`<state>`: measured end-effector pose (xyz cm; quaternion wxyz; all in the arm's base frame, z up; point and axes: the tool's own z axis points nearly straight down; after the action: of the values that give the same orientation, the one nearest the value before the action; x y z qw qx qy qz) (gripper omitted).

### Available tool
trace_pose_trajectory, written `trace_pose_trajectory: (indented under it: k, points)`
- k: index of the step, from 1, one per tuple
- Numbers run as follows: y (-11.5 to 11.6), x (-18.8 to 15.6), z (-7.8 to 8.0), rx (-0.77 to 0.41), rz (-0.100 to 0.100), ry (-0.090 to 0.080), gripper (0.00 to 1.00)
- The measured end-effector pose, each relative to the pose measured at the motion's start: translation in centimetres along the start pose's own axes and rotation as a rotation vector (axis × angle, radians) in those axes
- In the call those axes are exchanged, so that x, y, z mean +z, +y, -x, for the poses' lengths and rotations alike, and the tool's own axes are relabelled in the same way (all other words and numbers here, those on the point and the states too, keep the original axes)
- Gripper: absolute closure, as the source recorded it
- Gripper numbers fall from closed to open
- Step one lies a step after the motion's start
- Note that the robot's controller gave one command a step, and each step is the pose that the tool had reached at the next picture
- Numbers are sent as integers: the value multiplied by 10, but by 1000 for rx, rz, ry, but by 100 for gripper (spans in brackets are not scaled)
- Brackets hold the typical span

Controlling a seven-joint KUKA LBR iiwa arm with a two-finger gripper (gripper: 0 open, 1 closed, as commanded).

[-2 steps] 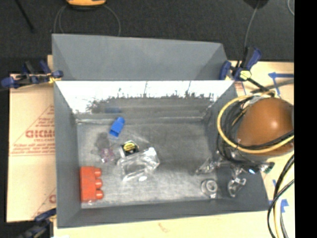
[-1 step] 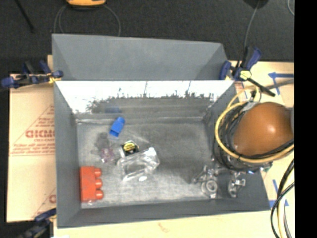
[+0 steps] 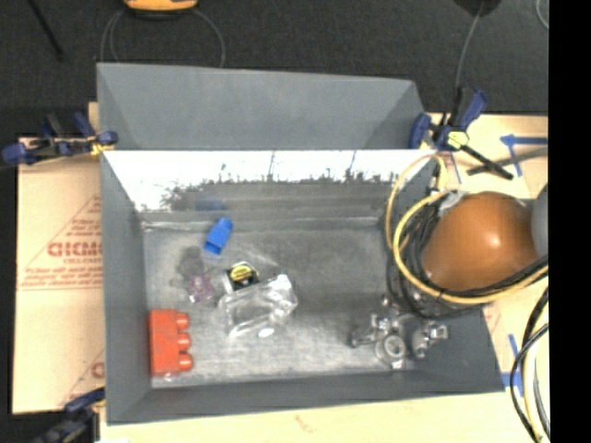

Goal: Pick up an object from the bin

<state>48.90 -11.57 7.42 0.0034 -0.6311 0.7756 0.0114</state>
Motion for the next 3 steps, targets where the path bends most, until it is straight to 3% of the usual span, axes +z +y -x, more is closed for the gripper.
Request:
trace_pose_trajectory:
  k: [1,2,3]
  points:
    - [3,-2,-15,194,-22,-12,0]
    - [1,-2,-20,196,-31,-7,100]
    - [-1,-45,-18,196,-21,17,100]
